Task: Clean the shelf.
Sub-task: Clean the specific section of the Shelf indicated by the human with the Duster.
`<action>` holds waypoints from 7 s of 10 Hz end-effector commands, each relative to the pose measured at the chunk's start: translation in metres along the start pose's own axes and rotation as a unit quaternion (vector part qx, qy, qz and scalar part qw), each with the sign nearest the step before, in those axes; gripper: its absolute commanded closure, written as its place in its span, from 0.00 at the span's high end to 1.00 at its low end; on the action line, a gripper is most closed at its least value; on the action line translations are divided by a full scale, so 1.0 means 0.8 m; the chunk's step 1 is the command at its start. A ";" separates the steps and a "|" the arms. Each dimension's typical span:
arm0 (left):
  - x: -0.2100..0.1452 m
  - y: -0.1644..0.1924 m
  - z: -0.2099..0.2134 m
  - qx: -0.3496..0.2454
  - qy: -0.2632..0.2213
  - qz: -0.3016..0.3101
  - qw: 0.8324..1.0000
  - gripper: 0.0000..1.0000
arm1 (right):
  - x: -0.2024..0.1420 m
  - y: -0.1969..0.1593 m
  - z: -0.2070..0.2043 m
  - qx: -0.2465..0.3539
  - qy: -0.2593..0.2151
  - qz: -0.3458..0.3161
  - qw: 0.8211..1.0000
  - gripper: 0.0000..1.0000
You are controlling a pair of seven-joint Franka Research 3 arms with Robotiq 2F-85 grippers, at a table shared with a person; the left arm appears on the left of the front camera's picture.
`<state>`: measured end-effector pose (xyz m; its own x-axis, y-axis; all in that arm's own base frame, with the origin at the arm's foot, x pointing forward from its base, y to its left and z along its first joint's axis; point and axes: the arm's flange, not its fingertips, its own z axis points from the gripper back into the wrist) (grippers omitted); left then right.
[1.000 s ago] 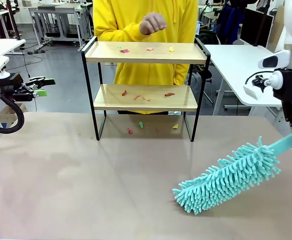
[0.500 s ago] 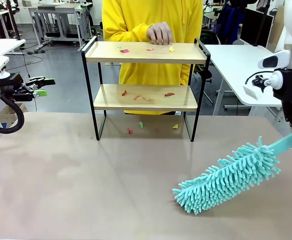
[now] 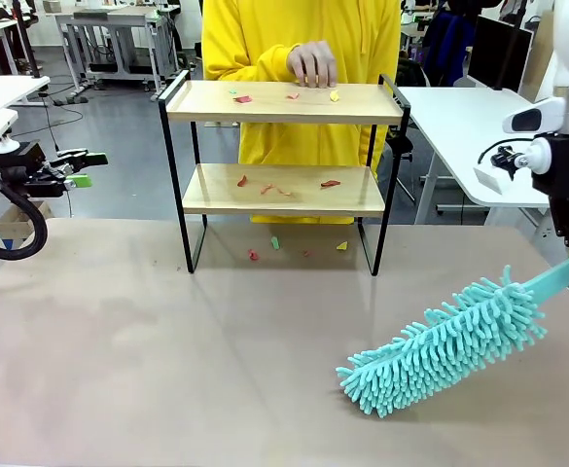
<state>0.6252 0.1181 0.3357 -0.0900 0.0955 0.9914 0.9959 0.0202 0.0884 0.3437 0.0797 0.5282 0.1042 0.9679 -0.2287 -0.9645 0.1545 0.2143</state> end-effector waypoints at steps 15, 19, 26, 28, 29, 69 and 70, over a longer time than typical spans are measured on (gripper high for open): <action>0.004 -0.001 0.001 0.000 0.000 -0.009 1.000 1.00 | -0.005 0.003 0.012 0.004 -0.014 -0.003 1.000 0.13; 0.004 -0.001 0.001 0.000 0.000 -0.009 1.000 1.00 | -0.027 0.065 0.112 0.010 -0.123 -0.050 0.991 0.13; 0.004 -0.001 0.001 0.000 0.000 -0.009 1.000 1.00 | 0.057 0.157 0.320 0.095 -0.320 -0.292 0.896 0.13; 0.004 -0.001 0.001 0.000 0.000 -0.009 1.000 1.00 | 0.101 0.135 0.339 0.121 -0.364 -0.364 0.849 0.13; 0.004 -0.001 0.001 0.000 0.000 -0.009 1.000 1.00 | 0.113 0.124 0.340 0.133 -0.386 -0.378 0.831 0.13; 0.004 -0.001 0.001 0.000 0.000 -0.009 1.000 1.00 | 0.406 -0.029 0.271 -0.023 -0.248 -0.670 0.699 0.13; 0.004 -0.001 0.001 0.000 0.000 -0.009 1.000 1.00 | 0.385 -0.033 0.262 -0.025 -0.244 -0.676 0.695 0.13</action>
<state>0.6252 0.1182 0.3355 -0.0898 0.0955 0.9914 0.9959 0.0204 0.0882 0.4875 0.4596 0.6829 0.9771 -0.1039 0.1859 0.0876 0.9917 0.0938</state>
